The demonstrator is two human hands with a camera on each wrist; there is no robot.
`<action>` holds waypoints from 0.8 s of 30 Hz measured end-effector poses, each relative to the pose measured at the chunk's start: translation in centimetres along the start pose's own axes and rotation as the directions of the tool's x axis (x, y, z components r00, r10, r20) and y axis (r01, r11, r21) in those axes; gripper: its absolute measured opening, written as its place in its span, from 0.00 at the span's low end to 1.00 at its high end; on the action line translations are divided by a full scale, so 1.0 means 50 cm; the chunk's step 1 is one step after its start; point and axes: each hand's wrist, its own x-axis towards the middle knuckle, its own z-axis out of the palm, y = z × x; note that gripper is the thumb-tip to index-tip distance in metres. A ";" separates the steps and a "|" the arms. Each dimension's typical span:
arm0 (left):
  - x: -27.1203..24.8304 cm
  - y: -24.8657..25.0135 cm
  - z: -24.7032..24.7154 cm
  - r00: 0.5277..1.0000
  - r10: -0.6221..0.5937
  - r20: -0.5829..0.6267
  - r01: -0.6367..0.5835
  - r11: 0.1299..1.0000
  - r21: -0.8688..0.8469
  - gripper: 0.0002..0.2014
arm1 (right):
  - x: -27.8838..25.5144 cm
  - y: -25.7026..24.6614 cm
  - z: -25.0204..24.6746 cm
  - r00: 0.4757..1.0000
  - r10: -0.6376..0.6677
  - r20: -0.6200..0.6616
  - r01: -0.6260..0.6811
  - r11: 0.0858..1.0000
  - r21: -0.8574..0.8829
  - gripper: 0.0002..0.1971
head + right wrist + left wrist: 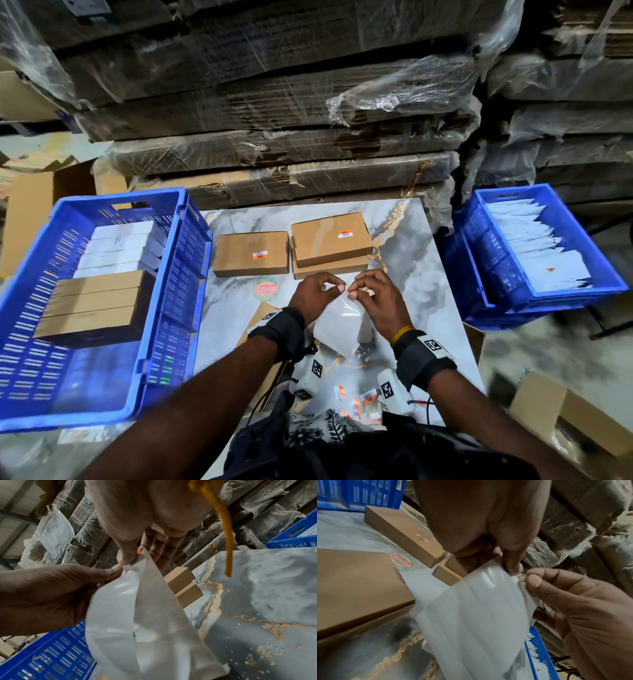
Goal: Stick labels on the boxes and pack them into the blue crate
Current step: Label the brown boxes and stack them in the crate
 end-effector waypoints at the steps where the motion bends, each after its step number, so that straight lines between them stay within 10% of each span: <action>1: 0.002 -0.001 0.001 1.000 -0.012 -0.003 0.012 1.000 -0.008 0.05 | -0.001 0.001 -0.001 1.000 -0.005 0.001 0.005 1.000 0.010 0.05; 16: 0.024 -0.021 0.026 0.994 -0.106 -0.019 0.100 0.973 -0.208 0.08 | 0.005 0.010 -0.024 0.981 0.147 -0.131 -0.095 0.936 0.339 0.05; 24: 0.045 -0.069 0.016 0.985 -0.165 -0.052 0.163 0.986 -0.037 0.07 | 0.025 -0.005 -0.025 0.975 0.196 -0.105 -0.155 0.938 0.310 0.08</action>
